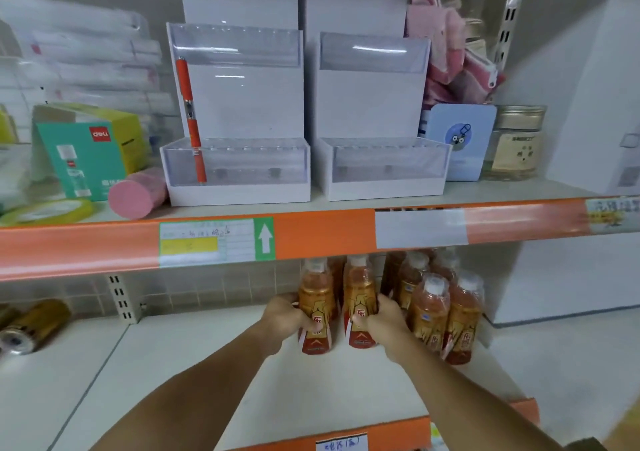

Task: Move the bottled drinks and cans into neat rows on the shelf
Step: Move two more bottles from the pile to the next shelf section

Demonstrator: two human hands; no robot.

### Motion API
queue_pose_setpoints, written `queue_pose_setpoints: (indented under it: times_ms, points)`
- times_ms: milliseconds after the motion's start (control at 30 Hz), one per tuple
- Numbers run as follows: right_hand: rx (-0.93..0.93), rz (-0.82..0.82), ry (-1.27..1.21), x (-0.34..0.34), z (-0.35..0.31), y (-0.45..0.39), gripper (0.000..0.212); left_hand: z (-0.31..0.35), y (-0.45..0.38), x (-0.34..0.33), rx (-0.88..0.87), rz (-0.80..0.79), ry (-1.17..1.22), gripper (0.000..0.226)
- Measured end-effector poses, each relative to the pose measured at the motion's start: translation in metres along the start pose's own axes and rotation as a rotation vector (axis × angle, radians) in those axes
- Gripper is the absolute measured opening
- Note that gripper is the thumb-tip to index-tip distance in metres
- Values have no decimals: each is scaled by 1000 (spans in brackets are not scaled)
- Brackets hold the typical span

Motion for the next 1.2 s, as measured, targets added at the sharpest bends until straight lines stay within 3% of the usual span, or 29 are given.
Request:
queue_pose_setpoints:
  times_ms: [367, 933, 1200]
  points:
    - [66, -29, -11, -2, 9, -12, 42, 4, -6, -10, 26, 119, 51, 52]
    - [54, -14, 39, -3, 21, -14, 63, -10, -16, -29, -45, 146, -11, 54]
    - [61, -48, 5, -6, 25, -11, 62, -11, -14, -37, -77, 167, -2, 59]
Point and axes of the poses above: each hand's wrist, its own y-axis away from the middle knuckle, its own x-axis out of the back of the hand, z = x × y, the point moved 8 cm from there along -y, towards the middle knuckle, and after that the axes turned 6 degrees about -x, right-handed, at the moved point
